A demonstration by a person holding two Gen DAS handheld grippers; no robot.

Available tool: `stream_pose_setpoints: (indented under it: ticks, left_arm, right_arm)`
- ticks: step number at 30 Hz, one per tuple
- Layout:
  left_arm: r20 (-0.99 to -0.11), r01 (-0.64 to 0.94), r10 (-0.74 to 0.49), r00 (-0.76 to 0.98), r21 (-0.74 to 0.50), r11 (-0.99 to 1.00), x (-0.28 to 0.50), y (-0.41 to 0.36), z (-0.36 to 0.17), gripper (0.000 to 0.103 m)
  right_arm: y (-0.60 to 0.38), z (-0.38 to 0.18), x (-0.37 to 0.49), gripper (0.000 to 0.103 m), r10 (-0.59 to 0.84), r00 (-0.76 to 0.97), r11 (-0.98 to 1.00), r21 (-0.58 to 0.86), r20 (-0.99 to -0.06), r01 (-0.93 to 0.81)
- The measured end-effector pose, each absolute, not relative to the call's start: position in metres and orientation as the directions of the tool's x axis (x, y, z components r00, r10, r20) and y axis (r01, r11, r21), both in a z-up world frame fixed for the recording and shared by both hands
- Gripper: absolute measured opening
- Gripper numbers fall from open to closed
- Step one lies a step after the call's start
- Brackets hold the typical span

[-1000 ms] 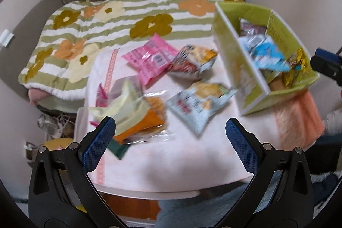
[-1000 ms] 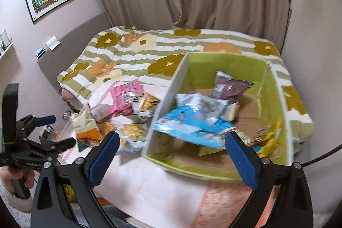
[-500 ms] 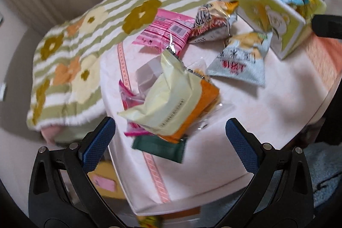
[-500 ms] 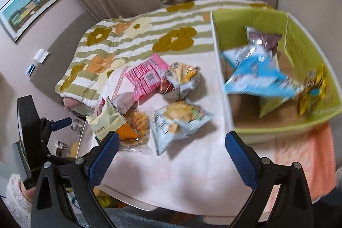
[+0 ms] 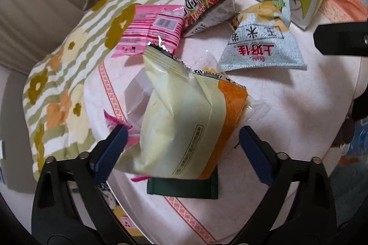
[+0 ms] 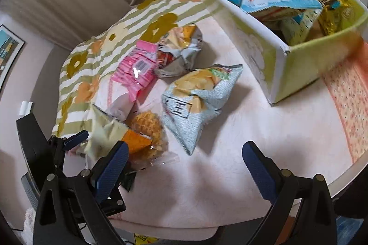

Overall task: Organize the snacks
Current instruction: 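Grasp the cream-orange bag with the left tool while the right tool grasps the potato-chip bag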

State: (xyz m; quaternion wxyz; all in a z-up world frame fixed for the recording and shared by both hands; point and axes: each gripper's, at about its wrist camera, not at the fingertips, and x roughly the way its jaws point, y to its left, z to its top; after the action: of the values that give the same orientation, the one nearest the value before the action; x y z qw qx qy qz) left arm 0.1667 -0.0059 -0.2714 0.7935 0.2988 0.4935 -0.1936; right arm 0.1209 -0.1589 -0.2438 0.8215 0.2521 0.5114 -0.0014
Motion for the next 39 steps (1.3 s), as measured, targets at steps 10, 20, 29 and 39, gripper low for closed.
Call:
stream_pose_setpoints:
  ticks: [10, 20, 29, 39]
  left_arm:
    - [-0.892, 0.602, 0.029, 0.452, 0.329, 0.727, 0.174, -0.011, -0.283, 0.076]
    - [-0.904, 0.601, 0.014, 0.428, 0.296, 0.743, 0.177, -0.013, -0.282, 0.064]
    - [-0.923, 0.547, -0.045, 0.382, 0.186, 0.816, 0.179, -0.002, -0.266, 0.064]
    - [-0.925, 0.477, -0.046, 0.377, 0.151, 0.866, 0.178, 0.010, -0.255, 0.064]
  right_arm:
    - [-0.168, -0.281, 0.147, 0.099, 0.254, 0.503, 0.815, 0.462, -0.826, 0.348]
    - [-0.178, -0.300, 0.162, 0.099, 0.270, 0.533, 0.771, 0.512, -0.802, 0.380]
    - [-0.167, -0.301, 0.170, 0.099, 0.236, 0.557, 0.768, 0.503, -0.797, 0.395]
    - [-0.159, -0.307, 0.175, 0.099, 0.219, 0.560, 0.739, 0.511, -0.799, 0.439]
